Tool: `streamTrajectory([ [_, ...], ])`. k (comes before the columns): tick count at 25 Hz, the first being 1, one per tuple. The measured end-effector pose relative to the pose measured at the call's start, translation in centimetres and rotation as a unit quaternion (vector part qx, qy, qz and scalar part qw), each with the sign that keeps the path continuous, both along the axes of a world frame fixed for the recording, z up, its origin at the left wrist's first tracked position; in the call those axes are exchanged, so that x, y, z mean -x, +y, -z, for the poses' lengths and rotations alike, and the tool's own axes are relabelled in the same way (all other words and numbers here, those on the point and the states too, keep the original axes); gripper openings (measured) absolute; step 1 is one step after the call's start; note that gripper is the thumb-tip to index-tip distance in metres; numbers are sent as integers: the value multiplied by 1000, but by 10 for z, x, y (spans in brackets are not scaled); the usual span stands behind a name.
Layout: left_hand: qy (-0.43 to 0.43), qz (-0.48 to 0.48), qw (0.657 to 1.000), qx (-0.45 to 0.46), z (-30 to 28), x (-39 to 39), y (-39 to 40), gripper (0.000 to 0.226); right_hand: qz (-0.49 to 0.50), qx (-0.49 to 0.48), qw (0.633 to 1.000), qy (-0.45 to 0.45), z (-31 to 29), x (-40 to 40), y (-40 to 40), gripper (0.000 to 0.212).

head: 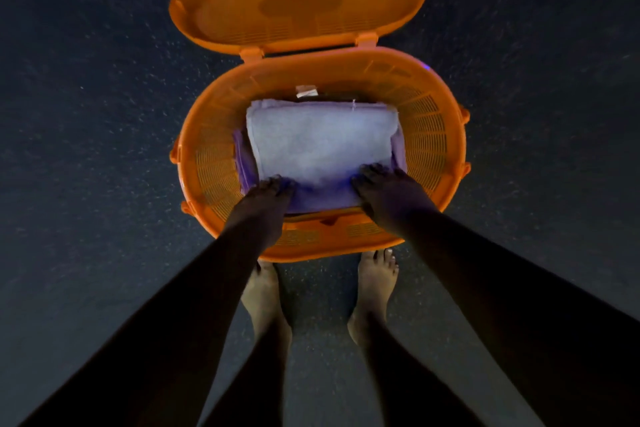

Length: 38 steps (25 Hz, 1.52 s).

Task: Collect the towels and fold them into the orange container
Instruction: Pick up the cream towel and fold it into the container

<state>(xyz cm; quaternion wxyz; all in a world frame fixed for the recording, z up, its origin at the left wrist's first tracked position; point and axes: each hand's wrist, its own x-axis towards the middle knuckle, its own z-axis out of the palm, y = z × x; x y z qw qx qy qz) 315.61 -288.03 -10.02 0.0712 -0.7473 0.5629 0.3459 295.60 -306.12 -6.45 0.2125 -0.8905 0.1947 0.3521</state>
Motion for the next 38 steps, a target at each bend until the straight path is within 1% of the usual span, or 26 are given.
streamTrajectory([
  [1, 18, -21, 999, -30, -9, 1, -2, 62, 21, 24, 999, -40, -4, -4, -3, 55],
  [2, 30, -46, 998, -20, -14, -1, -5, 69, 56, 55, 993, -90, -8, -10, -7, 50],
  [3, 19, -72, 997, 17, -18, 0, -6, 74, 104, 83, 982, -136, -9, -16, -10, 48],
  [4, 11, -107, 993, 57, -20, -1, -15, 78, 152, 94, 972, -155, -7, -25, -13, 51],
  [6, -16, -156, 982, 109, -8, -6, -42, 83, 216, 81, 966, -117, 12, -43, -16, 64],
  [7, -27, -169, 979, 115, 2, -3, -54, 84, 230, 76, 966, -96, 29, -51, -17, 69],
  [10, -66, -182, 974, 118, 48, 9, -71, 87, 223, 90, 965, -103, 83, -66, -26, 76],
  [12, -85, -206, 966, 128, 77, 12, -68, 87, 199, 127, 962, -136, 113, -64, -30, 76],
  [14, -107, -210, 960, 148, 88, 18, -62, 86, 168, 167, 958, -165, 126, -57, -28, 75],
  [16, -127, -206, 958, 155, 86, 22, -62, 86, 156, 184, 954, -178, 124, -56, -27, 75],
  [21, -120, -196, 962, 148, 67, 14, -54, 88, 165, 211, 948, -171, 94, -52, -10, 75],
  [24, -106, -174, 967, 154, 79, 10, -51, 88, 207, 196, 943, -172, 105, -42, -5, 76],
  [26, -116, -182, 962, 166, 92, 12, -51, 87, 211, 188, 943, -179, 121, -41, -6, 76],
  [28, -125, -179, 961, 169, 94, 12, -51, 87, 213, 173, 946, -172, 124, -43, -8, 76],
  [30, -111, -163, 971, 132, 73, 8, -55, 88, 221, 132, 955, -150, 104, -46, -11, 75],
  [32, -71, -153, 985, 46, 34, -1, -61, 91, 242, 73, 963, -92, 66, -47, -13, 74],
  [34, -30, -150, 987, -36, -30, -6, -66, 94, 293, 32, 955, -45, 4, -42, -10, 73],
  [36, -1, -149, 986, -71, -114, -3, -66, 94, 342, -4, 940, -15, -77, -31, -1, 73],
  [38, 9, -128, 987, -98, -202, 6, -62, 94, 372, -36, 927, 23, -164, -17, 14, 75],
])
